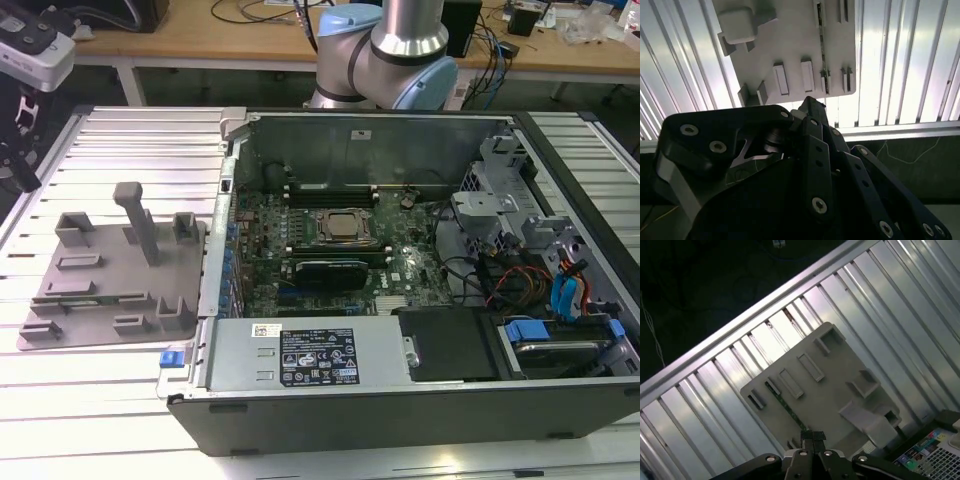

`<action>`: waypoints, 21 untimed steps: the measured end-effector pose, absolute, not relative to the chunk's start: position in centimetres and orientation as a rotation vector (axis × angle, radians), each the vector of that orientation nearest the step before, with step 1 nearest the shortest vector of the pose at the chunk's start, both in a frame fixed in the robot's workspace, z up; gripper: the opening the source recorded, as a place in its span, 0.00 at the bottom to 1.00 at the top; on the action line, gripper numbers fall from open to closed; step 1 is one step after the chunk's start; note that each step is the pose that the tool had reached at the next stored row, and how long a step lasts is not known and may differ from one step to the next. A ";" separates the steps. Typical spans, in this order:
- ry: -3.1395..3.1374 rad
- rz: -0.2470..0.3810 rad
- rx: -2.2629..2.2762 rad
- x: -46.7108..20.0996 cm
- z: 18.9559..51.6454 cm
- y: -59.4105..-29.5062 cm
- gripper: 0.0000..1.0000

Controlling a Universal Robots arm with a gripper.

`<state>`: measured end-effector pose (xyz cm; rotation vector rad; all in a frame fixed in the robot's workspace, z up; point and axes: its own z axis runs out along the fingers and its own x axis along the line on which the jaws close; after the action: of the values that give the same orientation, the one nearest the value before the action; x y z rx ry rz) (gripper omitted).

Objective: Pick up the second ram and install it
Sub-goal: 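Pick up the second ram and move it above second insertion slot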

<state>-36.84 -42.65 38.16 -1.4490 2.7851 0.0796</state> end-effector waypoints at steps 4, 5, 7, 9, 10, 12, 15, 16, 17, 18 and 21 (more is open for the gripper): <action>2.743 0.080 -1.530 -36.8 38.2 -42.6 0.08; 2.737 0.080 -1.542 -36.8 38.2 -42.6 0.08; 2.708 0.080 -1.594 -36.8 38.2 -42.6 0.08; 2.691 0.080 -1.623 -36.8 38.2 -42.6 0.08; 2.664 0.080 -1.669 -36.8 38.2 -42.6 0.08; 2.637 0.080 -1.713 -36.8 38.2 -42.6 0.08; 2.593 0.079 -1.781 -36.8 38.2 -42.7 0.08; 2.574 0.079 -1.810 -36.8 38.2 -42.6 0.08; 2.560 0.079 -1.829 -36.8 38.2 -42.7 0.08; 2.541 0.079 -1.857 -36.8 38.2 -42.7 0.08; 2.506 0.079 -1.906 -36.8 38.2 -42.7 0.08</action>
<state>-36.84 -42.65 38.17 -1.9058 2.5059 0.0789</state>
